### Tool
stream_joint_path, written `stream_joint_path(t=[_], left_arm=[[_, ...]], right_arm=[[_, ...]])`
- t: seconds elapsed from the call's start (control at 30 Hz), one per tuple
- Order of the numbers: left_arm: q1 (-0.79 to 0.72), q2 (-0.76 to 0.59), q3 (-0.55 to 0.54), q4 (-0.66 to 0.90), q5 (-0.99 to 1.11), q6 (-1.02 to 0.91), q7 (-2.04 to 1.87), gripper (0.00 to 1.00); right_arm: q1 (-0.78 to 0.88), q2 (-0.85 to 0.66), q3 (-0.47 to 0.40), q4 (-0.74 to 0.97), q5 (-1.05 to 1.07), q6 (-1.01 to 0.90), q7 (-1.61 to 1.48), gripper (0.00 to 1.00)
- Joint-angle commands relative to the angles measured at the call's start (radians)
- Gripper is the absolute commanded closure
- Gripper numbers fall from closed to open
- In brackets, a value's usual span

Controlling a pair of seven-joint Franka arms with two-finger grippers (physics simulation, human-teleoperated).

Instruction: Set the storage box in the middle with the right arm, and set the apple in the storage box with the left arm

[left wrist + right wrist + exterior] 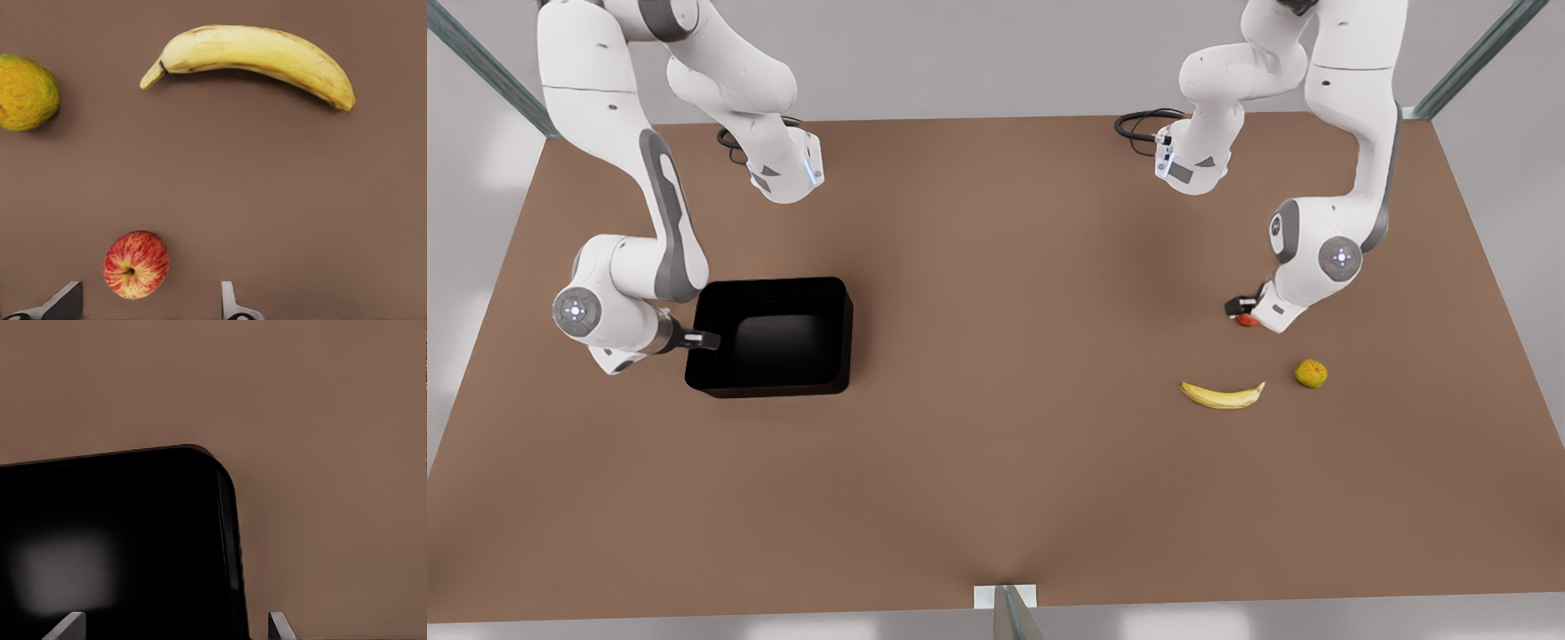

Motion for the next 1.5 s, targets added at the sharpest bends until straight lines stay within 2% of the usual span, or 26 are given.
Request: stream_joint_path(t=[0.0,0.2,0.27,0.47,0.5,0.53,1.1,1.3,1.4,1.47], left_arm=[[0.006,0.009,0.000,0.000,0.000,0.010,0.002,0.00],[0.039,0.064,0.000,-0.002,0.000,0.065,0.010,0.00],[0.042,0.058,0.002,-0.084,0.000,0.204,0.021,0.00],[0.066,0.090,0.000,-0.098,0.000,0.207,0.021,0.00],[0.069,0.099,0.000,-0.098,0.000,0.207,0.021,0.00],[0.072,0.110,0.000,-0.097,0.000,0.207,0.021,0.00],[0.072,0.181,0.000,-0.074,0.002,0.209,0.021,0.00],[0.074,0.179,0.002,-0.075,0.000,0.203,0.021,0.00],[0.072,0.181,0.000,-0.074,0.000,0.201,0.021,0.17],[0.072,0.181,0.001,-0.074,0.000,0.201,0.021,0.21]], right_arm=[[0.002,0.000,0.000,-0.005,-0.002,0.000,0.000,0.00],[-0.053,0.078,0.000,-0.018,-0.038,0.075,-0.002,0.00],[-0.058,0.101,0.000,-0.018,-0.038,0.097,0.003,0.00],[-0.053,0.156,0.002,-0.018,-0.038,0.132,0.008,0.00],[-0.053,0.155,0.002,-0.018,-0.038,0.131,0.006,0.71],[-0.053,0.155,0.003,-0.016,-0.038,0.131,0.006,0.79],[-0.042,0.149,0.008,-0.007,-0.037,0.117,0.002,0.79],[-0.053,0.109,0.025,0.032,-0.023,0.023,0.005,0.79],[-0.054,0.104,0.040,0.059,-0.008,-0.006,0.020,0.79],[-0.056,0.098,0.075,0.088,0.048,-0.037,0.055,0.79]])
